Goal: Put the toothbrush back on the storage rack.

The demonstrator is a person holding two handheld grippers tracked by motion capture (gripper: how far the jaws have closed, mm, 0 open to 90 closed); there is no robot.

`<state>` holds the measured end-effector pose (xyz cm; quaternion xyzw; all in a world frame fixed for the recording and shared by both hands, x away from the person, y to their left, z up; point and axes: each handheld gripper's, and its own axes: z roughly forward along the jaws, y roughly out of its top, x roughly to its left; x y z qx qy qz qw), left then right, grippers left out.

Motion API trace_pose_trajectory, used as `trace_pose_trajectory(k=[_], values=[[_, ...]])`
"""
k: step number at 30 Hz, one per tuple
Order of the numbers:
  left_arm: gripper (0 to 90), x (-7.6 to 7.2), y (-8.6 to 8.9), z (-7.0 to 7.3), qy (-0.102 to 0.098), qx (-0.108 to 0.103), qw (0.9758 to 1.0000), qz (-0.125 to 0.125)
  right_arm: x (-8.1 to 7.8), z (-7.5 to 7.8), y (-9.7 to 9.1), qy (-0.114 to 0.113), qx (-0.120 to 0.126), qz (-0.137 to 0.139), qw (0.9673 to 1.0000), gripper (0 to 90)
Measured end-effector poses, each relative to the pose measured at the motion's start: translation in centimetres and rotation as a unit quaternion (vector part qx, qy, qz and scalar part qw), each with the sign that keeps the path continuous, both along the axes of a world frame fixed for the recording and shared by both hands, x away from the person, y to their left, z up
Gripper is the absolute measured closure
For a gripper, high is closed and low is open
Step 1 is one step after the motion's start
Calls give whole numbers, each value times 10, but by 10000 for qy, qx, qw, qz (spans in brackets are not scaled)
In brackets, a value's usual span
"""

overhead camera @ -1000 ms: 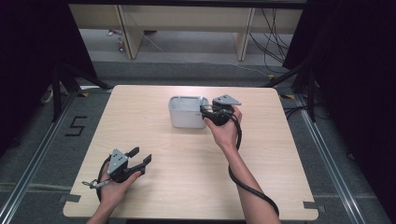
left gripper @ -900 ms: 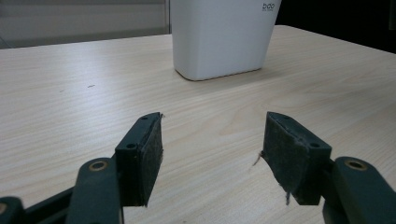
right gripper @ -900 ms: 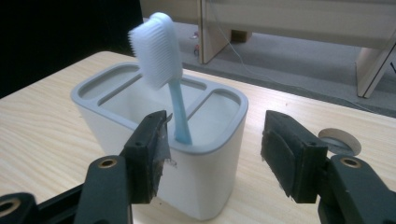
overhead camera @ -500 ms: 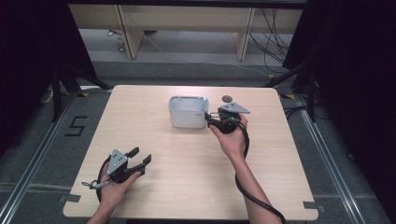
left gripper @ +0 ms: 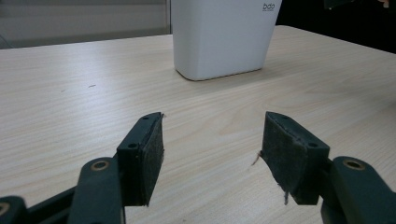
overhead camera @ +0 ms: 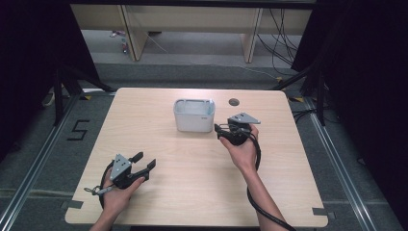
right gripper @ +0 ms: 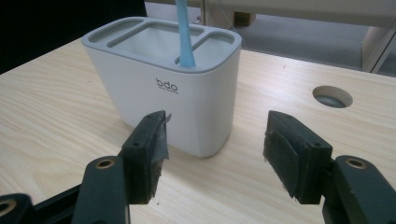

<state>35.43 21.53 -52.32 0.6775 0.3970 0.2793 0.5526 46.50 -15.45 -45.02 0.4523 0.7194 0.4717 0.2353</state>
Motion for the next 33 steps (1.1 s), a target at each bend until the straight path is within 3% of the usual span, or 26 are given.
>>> trace_pose_trajectory(k=[5,8,9,10,17,19,21,22,24,25,26,28,29,30,32,33], values=[[381,0,0,0,3,-3,10000,23,-5,-2,-8,-22,-58,39,10000,394],[381,-3,0,1,62,56,9999,88,-11,-4,-12,121,38,10,9999,393],[381,-3,0,1,68,50,9999,96,-15,-3,-12,260,118,-101,9995,393],[381,-3,0,1,76,28,9999,101,-13,-4,-16,110,-9,15,9999,393],[381,-3,1,1,85,13,9999,119,-25,-3,-30,214,-93,147,9996,393],[381,-2,0,0,-6,-1,10000,75,-27,-4,-34,162,-160,97,9997,393],[381,-4,0,1,82,33,9999,136,-28,-5,-39,256,-129,141,9995,393],[382,-4,0,1,81,22,9999,138,-30,-6,-40,240,-98,29,9997,394],[381,-4,0,1,79,27,9999,141,-34,-6,-46,215,-189,8,9996,394],[382,-4,0,1,80,30,9999,144,-37,-6,-47,303,-56,-75,9995,394],[382,-4,0,1,73,35,9999,142,-37,-5,-51,221,-226,8,9995,394],[382,-4,0,1,64,33,9999,151,-43,-6,-55,285,-37,-127,9995,396],[383,-4,0,1,58,39,9999,149,-44,-6,-57,278,-48,-100,9996,396],[383,-4,0,1,61,46,9999,147,-44,-6,-62,215,-208,-50,9995,396],[383,-4,-1,1,52,52,9998,161,-44,-9,-65,252,-102,-75,9996,396],[383,-4,-1,1,53,61,9998,170,-47,-9,-63,466,61,-170,9988,396]])
